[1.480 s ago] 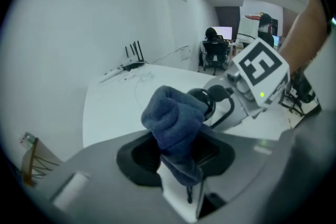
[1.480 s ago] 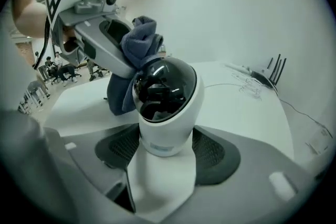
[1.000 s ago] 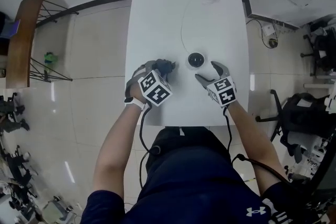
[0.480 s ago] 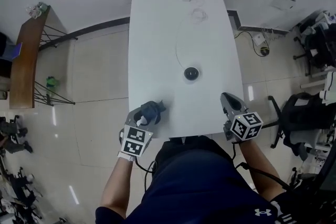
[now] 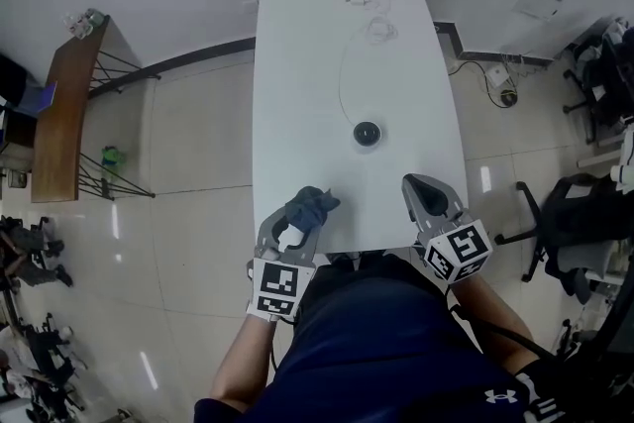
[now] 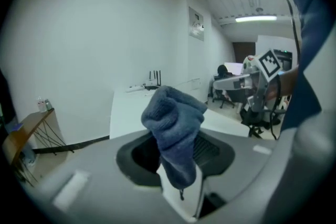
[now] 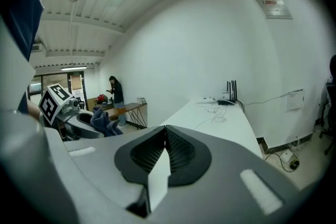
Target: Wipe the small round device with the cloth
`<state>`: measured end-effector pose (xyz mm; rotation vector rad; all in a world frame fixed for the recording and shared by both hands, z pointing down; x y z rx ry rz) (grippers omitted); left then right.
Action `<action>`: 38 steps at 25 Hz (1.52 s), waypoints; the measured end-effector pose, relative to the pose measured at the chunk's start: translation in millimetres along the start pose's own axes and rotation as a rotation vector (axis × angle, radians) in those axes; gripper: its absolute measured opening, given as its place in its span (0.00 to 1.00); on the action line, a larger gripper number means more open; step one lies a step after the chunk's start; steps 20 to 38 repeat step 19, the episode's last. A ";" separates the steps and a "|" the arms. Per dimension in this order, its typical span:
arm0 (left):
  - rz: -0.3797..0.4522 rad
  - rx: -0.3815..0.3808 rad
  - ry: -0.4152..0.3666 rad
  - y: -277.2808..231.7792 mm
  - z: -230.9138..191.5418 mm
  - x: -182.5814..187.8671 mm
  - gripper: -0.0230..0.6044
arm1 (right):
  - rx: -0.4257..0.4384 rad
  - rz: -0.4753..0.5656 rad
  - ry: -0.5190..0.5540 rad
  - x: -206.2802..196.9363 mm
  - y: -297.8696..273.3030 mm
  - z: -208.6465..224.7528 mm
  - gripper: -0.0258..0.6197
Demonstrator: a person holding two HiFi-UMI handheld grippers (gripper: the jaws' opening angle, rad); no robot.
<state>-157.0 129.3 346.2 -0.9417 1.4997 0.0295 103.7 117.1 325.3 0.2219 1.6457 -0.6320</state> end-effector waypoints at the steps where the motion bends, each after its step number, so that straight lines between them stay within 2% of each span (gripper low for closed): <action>1: 0.020 -0.004 -0.002 0.9 3.9 3.5 0.27 | -0.004 0.014 0.017 4.5 2.0 -1.0 0.06; 5: 0.056 -0.011 -0.051 -3.3 9.0 17.0 0.27 | -0.008 0.056 0.085 20.0 4.8 -1.9 0.06; 13: 0.069 -0.016 -0.056 -11.4 22.4 20.2 0.27 | -0.009 0.089 0.147 31.3 9.2 5.0 0.06; 38: 0.075 -0.019 -0.057 -19.6 24.0 21.6 0.27 | -0.005 0.100 0.142 31.0 5.2 11.0 0.06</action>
Point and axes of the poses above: the fingertips, and each gripper's own axes: y backward along the fingers, z to its right, x out of its top, the point moved 8 cm from there along y, backward along the fingers, and after that the axes turned 14 degrees about y, right-handed, at the moved point
